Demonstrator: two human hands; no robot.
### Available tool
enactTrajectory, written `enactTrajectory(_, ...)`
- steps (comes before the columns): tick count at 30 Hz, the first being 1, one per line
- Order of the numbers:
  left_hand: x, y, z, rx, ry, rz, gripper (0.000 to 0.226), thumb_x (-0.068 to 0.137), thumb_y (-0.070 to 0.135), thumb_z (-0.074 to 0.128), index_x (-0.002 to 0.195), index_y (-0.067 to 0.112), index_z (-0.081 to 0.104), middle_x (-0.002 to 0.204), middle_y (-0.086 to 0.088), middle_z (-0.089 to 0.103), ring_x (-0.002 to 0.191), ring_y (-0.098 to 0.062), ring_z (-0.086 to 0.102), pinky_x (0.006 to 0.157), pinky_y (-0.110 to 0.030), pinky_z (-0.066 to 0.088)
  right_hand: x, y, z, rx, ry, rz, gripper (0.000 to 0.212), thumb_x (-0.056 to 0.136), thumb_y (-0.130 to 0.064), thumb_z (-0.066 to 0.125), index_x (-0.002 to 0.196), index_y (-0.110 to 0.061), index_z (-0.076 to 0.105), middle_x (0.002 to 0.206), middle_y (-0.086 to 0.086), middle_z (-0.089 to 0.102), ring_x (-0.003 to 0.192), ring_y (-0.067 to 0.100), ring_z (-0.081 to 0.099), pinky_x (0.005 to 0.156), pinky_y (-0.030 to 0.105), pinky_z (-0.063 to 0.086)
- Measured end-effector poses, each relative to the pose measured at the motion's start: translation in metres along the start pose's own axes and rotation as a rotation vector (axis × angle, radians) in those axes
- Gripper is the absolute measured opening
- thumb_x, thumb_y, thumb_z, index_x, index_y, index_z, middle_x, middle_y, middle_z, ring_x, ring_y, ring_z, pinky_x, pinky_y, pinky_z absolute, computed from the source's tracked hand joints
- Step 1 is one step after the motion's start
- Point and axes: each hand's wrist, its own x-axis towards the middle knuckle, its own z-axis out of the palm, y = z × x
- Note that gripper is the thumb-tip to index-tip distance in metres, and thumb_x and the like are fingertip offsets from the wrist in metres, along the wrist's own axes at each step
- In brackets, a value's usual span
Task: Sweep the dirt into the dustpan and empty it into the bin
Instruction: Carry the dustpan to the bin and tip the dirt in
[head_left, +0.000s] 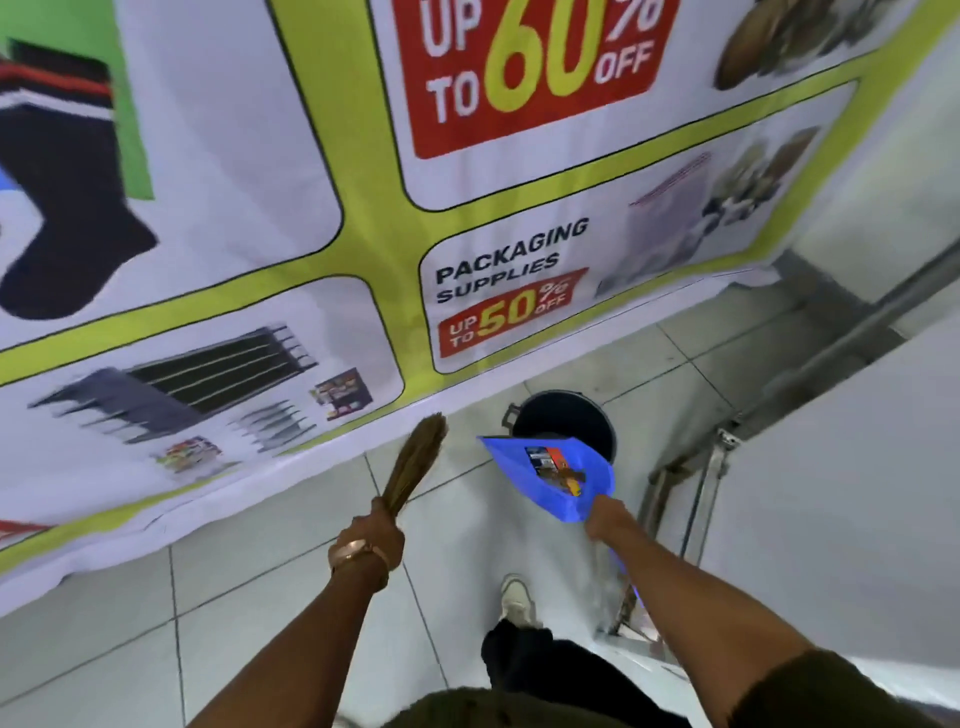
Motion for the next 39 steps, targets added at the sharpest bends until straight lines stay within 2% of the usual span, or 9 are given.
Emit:
enactTrajectory(14,0.041,0.072,-0.005,0.215,-0.046,0.017,0.040,0.098,0.028,0.031,0.137,0.021,0.039,0.119,-0.011,0.062,0.105,-0.030,0.062,0.085,-0.035,0.050,0.093,0.023,-0.072,0.180,-0.116,0.177,0.047,0.096,-0.013,0.046,0.141,0.000,0.039,0.141,0.019,0.050,0.128,0.028,0.053,0.100,0.034,0.046)
enactTrajectory(17,0.046,0.080,-0.003,0.211,-0.062,0.000,0.041,0.098,0.028,0.032,0.138,0.022,0.038,0.120,-0.012,0.061,0.106,-0.031,0.062,0.088,-0.036,0.050,0.106,0.024,-0.076,0.334,-0.097,0.183,0.041,0.095,-0.018,0.044,0.131,0.001,0.049,0.085,0.022,0.057,0.091,0.029,0.066,0.058,0.031,0.046)
enactTrajectory(19,0.050,0.086,-0.001,0.206,-0.076,-0.008,0.040,0.098,0.025,0.032,0.137,0.021,0.038,0.119,-0.012,0.061,0.107,-0.032,0.061,0.088,-0.037,0.050,0.118,0.025,-0.076,0.432,-0.056,0.199,0.028,0.093,-0.018,0.045,0.115,-0.006,0.057,0.072,0.014,0.045,0.054,0.018,0.043,0.045,0.023,0.027)
enactTrajectory(21,0.054,0.090,0.005,0.207,-0.096,-0.020,0.041,0.097,0.024,0.032,0.138,0.020,0.038,0.121,-0.012,0.060,0.109,-0.032,0.060,0.091,-0.038,0.051,0.131,0.027,-0.073,0.533,-0.034,0.245,0.009,0.091,-0.018,0.046,0.089,-0.010,0.051,0.074,0.014,0.046,0.048,0.015,0.033,0.046,0.021,0.027)
enactTrajectory(24,0.069,0.093,0.020,0.232,-0.153,-0.035,0.050,0.098,0.027,0.029,0.148,0.025,0.026,0.132,-0.011,0.055,0.118,-0.030,0.056,0.097,-0.039,0.048,0.153,0.026,-0.060,0.698,-0.011,0.328,0.029,0.086,-0.013,0.046,0.059,-0.008,0.040,0.050,0.012,0.048,0.036,0.019,0.041,0.047,0.019,0.037)
enactTrajectory(28,0.080,0.088,0.048,0.241,-0.152,-0.033,0.047,0.099,0.028,0.028,0.146,0.026,0.027,0.124,-0.010,0.060,0.114,-0.029,0.060,0.093,-0.037,0.047,0.164,0.020,-0.030,0.906,-0.113,0.440,0.030,0.093,-0.015,0.045,0.065,-0.003,0.044,0.053,0.011,0.042,0.041,0.019,0.038,0.044,0.021,0.029)
enactTrajectory(32,0.090,0.085,0.065,0.244,-0.181,-0.078,0.051,0.100,0.030,0.024,0.151,0.028,0.019,0.133,-0.012,0.055,0.120,-0.031,0.056,0.098,-0.040,0.045,0.176,0.012,0.004,1.057,-0.336,0.599,0.040,0.096,-0.036,0.043,0.084,0.002,0.048,0.060,0.014,0.036,0.052,0.022,0.035,0.062,0.042,0.035)
enactTrajectory(35,0.100,0.084,0.073,0.223,-0.173,-0.102,0.050,0.100,0.029,0.026,0.150,0.029,0.023,0.134,-0.014,0.054,0.120,-0.033,0.055,0.097,-0.041,0.045,0.182,0.006,0.019,1.098,-0.219,0.598,0.027,0.092,-0.030,0.047,0.082,-0.005,0.052,0.056,0.011,0.040,0.047,0.018,0.037,0.067,0.043,0.048)
enactTrajectory(39,0.111,0.078,0.083,0.177,-0.147,-0.098,0.049,0.100,0.031,0.027,0.148,0.025,0.025,0.129,-0.016,0.057,0.114,-0.035,0.058,0.092,-0.042,0.047,0.169,0.009,0.037,1.073,-0.145,0.577,0.027,0.087,-0.026,0.043,0.068,-0.008,0.045,0.061,0.010,0.042,0.048,0.019,0.040,0.058,0.035,0.039)
